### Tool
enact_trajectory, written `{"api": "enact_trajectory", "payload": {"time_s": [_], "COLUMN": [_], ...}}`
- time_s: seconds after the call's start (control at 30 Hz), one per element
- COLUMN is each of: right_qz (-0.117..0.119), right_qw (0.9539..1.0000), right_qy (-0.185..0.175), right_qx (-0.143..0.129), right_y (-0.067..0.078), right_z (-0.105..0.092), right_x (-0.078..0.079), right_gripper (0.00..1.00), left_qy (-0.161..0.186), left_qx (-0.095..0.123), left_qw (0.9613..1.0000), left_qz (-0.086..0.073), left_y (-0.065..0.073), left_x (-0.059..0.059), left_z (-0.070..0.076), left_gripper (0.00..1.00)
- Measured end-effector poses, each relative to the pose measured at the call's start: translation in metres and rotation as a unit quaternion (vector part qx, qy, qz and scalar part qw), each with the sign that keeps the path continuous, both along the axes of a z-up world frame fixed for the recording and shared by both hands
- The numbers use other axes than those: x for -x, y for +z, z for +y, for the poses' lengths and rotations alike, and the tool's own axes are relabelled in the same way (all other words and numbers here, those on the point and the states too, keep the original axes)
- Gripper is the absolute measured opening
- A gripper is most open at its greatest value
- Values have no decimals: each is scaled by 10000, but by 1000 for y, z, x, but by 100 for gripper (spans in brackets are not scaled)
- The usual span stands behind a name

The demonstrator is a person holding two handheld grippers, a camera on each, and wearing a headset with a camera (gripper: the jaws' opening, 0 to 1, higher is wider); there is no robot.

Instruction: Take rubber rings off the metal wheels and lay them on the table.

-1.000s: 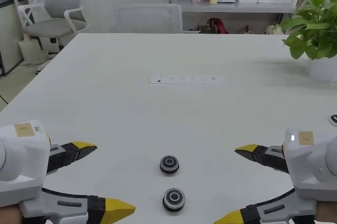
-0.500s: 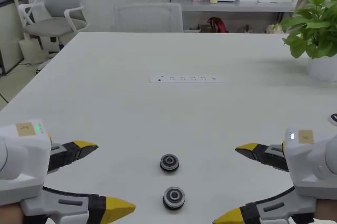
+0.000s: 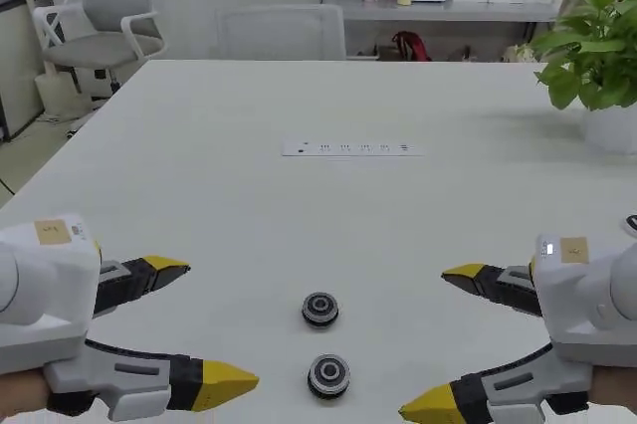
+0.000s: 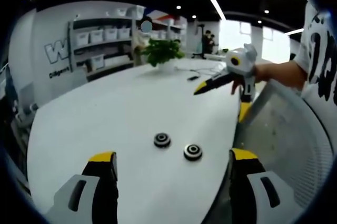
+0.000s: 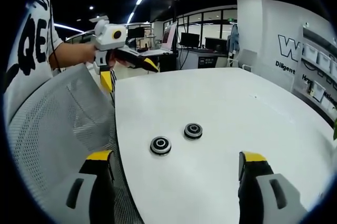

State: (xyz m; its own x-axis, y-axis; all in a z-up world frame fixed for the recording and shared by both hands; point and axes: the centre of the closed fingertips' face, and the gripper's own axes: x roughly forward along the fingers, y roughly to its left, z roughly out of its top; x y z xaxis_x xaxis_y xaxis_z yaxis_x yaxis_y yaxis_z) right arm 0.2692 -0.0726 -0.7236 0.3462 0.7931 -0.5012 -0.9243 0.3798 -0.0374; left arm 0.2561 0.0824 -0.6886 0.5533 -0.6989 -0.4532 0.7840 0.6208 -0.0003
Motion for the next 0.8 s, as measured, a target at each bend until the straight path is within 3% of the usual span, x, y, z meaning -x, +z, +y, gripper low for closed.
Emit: {"api": "enact_trajectory", "payload": {"time_s": [0.37,0.8], "right_qz": [-52,-138], "right_qw": [9999,9994], "right_qy": [96,298], "right_qx": [-22,-47], "right_y": [5,6], "right_z": [5,11], "right_x": [-9,-19], "right_gripper": [94,89], "left_qy": [-208,-385], "left_qx": [-13,-106], "left_qw": [9997,9991], "left_qz": [-81,-106], "left_y": [6,2], "left_x": [-8,-16], "left_z": [-12,-17], "left_gripper": [89,88]}}
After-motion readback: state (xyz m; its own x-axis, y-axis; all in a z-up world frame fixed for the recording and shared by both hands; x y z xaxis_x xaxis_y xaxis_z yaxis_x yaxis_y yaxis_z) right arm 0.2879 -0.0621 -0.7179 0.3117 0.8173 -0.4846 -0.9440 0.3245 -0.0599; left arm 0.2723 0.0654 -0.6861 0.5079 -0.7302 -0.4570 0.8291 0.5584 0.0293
